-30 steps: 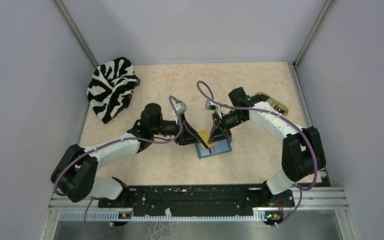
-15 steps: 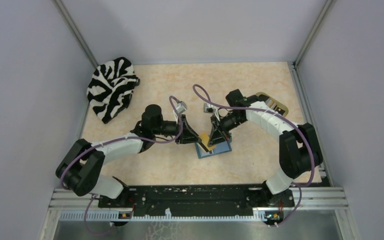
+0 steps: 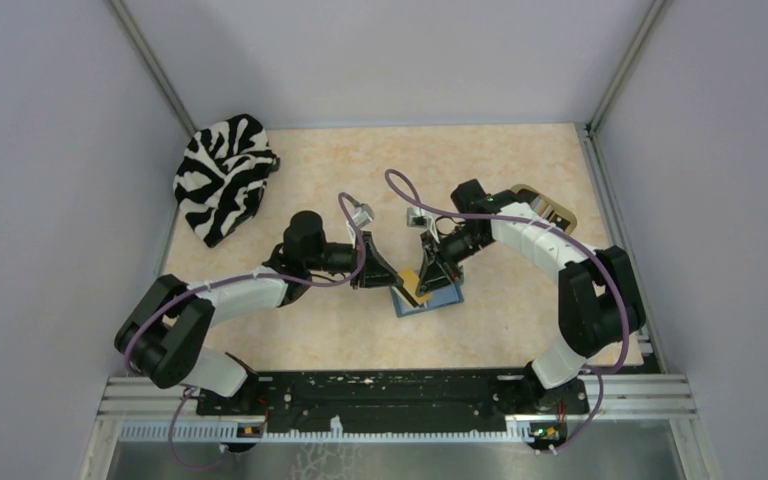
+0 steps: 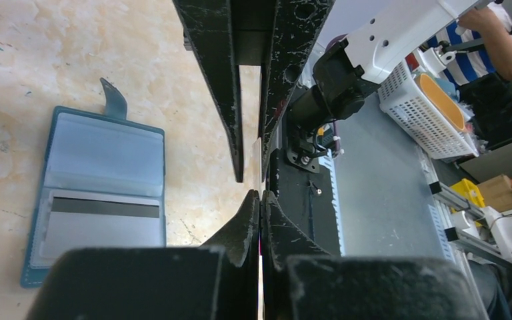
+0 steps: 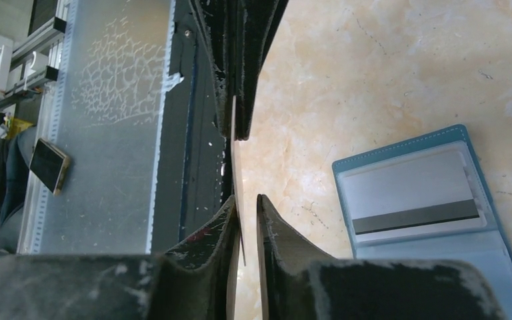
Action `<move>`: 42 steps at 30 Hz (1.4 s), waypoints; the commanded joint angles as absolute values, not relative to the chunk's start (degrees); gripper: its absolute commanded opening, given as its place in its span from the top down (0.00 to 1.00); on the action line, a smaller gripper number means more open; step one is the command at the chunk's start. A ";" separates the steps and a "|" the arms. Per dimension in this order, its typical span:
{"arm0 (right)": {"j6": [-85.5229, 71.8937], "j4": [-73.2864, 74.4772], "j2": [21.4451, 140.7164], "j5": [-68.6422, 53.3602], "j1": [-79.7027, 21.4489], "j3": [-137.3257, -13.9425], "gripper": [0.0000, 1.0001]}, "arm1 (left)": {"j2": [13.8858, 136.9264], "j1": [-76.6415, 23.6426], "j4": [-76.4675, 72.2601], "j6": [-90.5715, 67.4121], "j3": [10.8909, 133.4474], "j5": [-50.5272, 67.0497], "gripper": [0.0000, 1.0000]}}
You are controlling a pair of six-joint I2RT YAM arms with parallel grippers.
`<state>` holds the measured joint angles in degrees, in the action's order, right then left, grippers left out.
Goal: Put the credit cards into the card holder
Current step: Pick up the credit card from the storage box, then insert the credit card into the card holder.
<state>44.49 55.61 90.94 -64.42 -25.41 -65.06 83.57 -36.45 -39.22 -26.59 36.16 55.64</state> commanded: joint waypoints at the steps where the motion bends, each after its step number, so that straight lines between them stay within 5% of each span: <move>1: 45.45 54.39 89.96 -63.70 -25.93 -68.74 0.78 | 82.40 -36.57 -42.81 -28.19 34.14 56.39 1.00; 4: 45.50 53.46 86.82 -58.22 -25.36 -68.57 0.59 | 80.34 -36.61 -42.72 -29.16 31.06 52.27 1.00; 10: 46.28 41.84 73.84 -47.02 -22.78 -60.12 0.52 | 77.91 -36.59 -45.59 -36.27 24.61 45.55 1.00; 13: 57.75 38.55 68.32 -47.21 -22.76 -52.57 0.27 | 78.59 -36.58 -46.10 -37.37 24.21 44.92 1.00; 17: 71.37 36.94 65.36 -44.97 -22.81 -44.82 0.10 | 82.67 -36.39 -38.68 -34.59 29.09 44.91 1.00; 28: 69.53 28.67 72.24 -35.14 -22.16 -41.56 0.20 | 100.26 -34.88 -37.79 -36.62 39.99 49.77 1.00; 42: 67.39 27.00 79.11 -31.25 -22.05 -41.66 0.32 | 108.25 -32.91 -30.41 -35.76 46.18 54.04 1.00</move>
